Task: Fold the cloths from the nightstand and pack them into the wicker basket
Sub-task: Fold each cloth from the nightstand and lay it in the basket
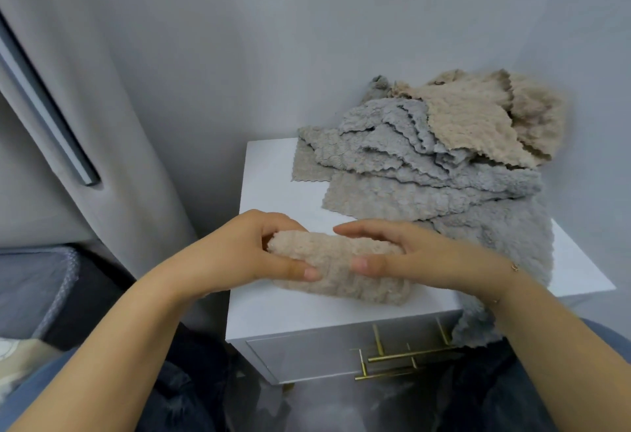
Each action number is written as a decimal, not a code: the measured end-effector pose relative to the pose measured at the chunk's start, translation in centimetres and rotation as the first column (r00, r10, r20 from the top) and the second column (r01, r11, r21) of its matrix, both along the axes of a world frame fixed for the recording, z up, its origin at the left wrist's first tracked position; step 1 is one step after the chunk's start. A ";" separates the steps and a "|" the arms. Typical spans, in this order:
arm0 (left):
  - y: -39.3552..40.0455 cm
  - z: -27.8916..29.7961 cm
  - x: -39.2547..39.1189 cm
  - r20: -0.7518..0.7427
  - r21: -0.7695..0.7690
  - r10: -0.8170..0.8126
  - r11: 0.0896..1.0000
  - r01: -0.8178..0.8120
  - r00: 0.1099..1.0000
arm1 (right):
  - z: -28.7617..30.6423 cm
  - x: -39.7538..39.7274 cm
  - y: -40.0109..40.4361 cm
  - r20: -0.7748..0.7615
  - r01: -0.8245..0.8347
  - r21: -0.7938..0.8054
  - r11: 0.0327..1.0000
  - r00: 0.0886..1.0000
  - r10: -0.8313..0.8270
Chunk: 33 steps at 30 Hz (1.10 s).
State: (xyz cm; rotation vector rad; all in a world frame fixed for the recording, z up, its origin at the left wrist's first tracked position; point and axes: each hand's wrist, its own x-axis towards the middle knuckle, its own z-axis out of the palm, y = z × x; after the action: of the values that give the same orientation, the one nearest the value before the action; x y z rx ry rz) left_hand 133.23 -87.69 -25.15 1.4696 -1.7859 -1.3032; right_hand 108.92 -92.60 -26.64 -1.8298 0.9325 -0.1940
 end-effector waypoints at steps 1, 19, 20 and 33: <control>-0.1 0.1 -0.1 -0.011 -0.002 -0.016 1.000 0.016 1.000 | 0.2 -0.2 0.2 0.005 -0.013 0.022 1.000 1.000 0.013; -0.1 2.1 -11.4 -0.254 -0.050 -0.088 0.996 0.077 0.963 | 2.9 -10.2 11.0 0.148 0.450 -0.011 0.893 0.884 -0.443; 0.4 2.3 -12.5 -0.295 -0.040 -0.089 0.996 0.081 0.951 | 3.2 -11.0 12.1 0.154 0.487 -0.011 0.874 0.864 -0.479; 8.1 3.1 -26.6 -0.352 -0.024 -0.292 0.953 0.303 0.889 | 0.9 -21.8 26.8 0.403 0.856 0.250 0.453 0.333 -0.852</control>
State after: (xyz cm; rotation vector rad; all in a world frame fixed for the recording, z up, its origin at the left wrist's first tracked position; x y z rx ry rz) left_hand 106.61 -79.62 -22.01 0.9187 -1.7961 -1.6340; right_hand 87.09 -65.78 -25.75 -0.9820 1.4435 -1.2792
